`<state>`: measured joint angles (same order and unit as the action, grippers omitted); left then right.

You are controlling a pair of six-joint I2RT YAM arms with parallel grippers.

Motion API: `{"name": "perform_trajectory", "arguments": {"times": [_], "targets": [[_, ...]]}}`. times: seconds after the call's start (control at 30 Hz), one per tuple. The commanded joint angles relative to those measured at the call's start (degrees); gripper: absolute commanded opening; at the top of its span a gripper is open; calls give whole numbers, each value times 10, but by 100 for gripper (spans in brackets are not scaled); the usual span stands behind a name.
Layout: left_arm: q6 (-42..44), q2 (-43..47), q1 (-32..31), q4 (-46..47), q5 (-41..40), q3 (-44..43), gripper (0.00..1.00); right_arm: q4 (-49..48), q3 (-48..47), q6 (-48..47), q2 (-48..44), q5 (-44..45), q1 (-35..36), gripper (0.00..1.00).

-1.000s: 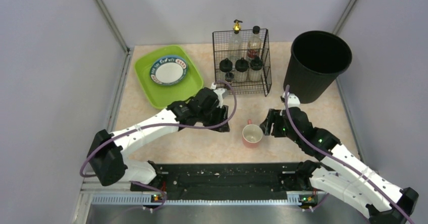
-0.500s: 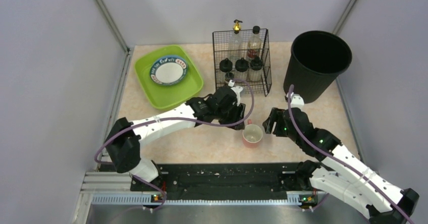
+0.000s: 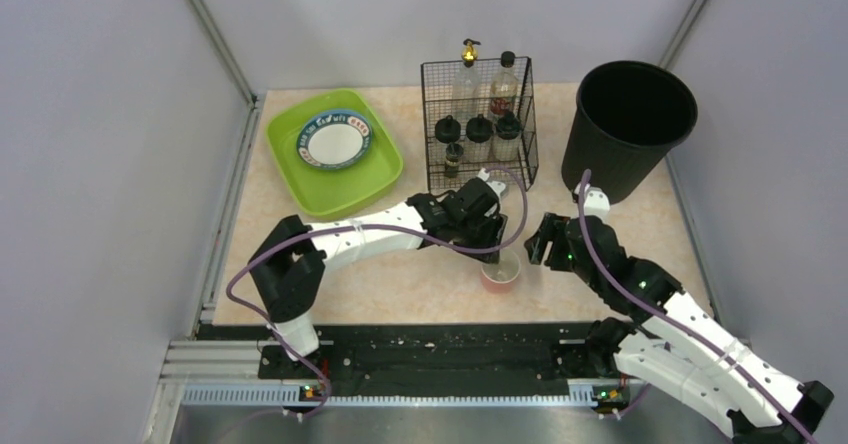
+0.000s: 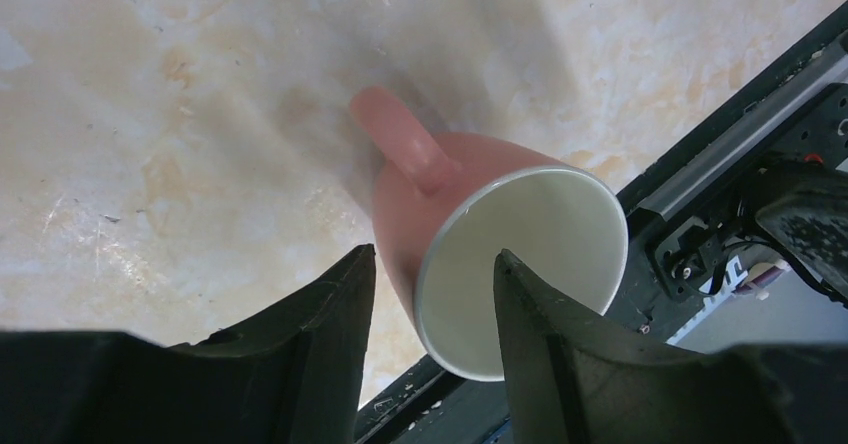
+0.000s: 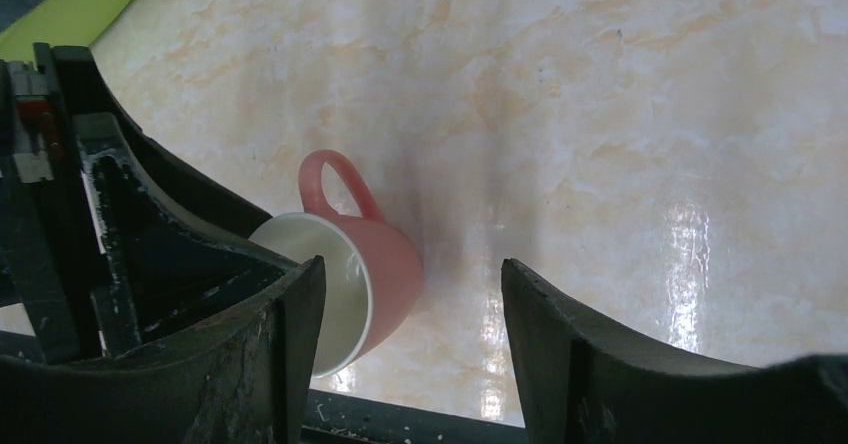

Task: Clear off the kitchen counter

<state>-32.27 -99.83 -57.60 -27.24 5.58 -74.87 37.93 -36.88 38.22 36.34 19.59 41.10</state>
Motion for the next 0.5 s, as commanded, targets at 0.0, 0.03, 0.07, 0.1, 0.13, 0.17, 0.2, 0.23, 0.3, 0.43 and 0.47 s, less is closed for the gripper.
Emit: {"name": "perform_trajectory", "arguments": {"times": [0.0, 0.03, 0.07, 0.1, 0.13, 0.17, 0.2, 0.23, 0.3, 0.43, 0.47], "targets": [[1, -16, -13, -5, -34, -41, 52, 3, -9, 6, -15, 12, 5, 64], [2, -20, -14, -11, -39, -44, 51, 3, -9, 6, -15, 12, 5, 64], [3, -23, -16, -13, -43, -46, 50, 3, -9, 6, -17, 11, 5, 64], [3, -26, -16, -15, -46, -47, 49, 3, -8, 6, -16, 11, 5, 64], [3, -29, -16, -15, -48, -47, 48, 3, -8, 6, -17, 10, 5, 64], [3, -33, -17, -16, -50, -47, 47, 3, -7, 6, -17, 10, 5, 64], [3, -37, -17, -17, -50, -49, 45, 3, -7, 6, -17, 10, 5, 64], [3, -41, -17, -19, -51, -49, 42, 3, -7, 6, -17, 10, 5, 64], [4, -48, -18, -23, -50, -51, 39, 3, -7, 6, -17, 9, 5, 64], [5, -55, -18, -32, -74, -56, 35, 1, -6, 6, -18, 7, 5, 64], [6, -56, -19, -34, -76, -57, 34, 0, -5, 6, -17, 7, 5, 64]]}}
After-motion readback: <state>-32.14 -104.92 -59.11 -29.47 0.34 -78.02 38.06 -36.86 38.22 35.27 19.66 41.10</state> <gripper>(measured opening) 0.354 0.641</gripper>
